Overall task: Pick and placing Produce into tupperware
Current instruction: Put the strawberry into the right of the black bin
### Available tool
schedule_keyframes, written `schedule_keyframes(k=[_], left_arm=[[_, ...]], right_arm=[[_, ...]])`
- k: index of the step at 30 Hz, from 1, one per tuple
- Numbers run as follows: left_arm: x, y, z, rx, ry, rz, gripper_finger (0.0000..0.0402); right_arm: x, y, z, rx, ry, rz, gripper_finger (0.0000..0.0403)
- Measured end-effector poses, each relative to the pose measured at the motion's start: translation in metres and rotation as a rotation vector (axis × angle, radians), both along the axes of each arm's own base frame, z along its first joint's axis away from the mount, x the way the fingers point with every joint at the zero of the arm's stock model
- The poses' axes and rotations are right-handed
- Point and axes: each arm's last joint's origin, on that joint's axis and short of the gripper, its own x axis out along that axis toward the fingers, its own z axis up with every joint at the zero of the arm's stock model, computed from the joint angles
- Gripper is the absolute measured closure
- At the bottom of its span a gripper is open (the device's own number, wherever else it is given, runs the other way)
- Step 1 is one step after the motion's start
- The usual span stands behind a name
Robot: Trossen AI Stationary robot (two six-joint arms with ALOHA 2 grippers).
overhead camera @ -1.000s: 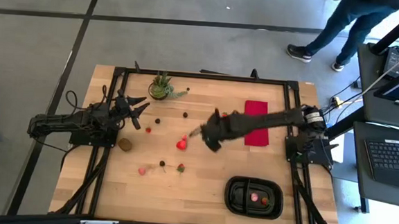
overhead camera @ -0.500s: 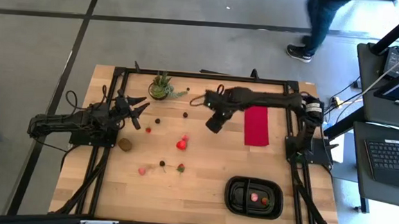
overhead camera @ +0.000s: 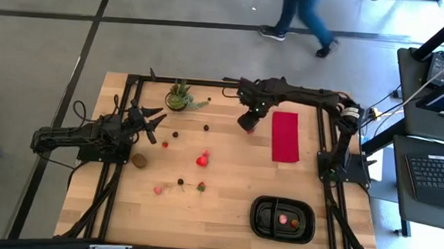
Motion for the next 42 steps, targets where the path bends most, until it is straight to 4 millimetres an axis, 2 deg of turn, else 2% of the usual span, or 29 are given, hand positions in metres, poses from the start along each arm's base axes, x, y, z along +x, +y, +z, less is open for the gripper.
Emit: schedule_keyframes(k=[5, 10, 42], left_arm=[[0.000, 0.000, 0.000, 0.000, 0.000, 0.000, 0.0278], [0.000, 0.000, 0.000, 0.000, 0.000, 0.000, 0.0278], [0.000, 0.000, 0.000, 0.000, 0.000, 0.000, 0.0278]], right_arm=[[-0.012, -0.017, 0.000, 0.133, -0.033, -0.014, 0.0298], [-0.016, -0.026, 0.000, 0.158, -0.066, -0.040, 0.0298], [-0.011, -0.023, 0.001, 0.136, -0.096, 0.037, 0.0298]])
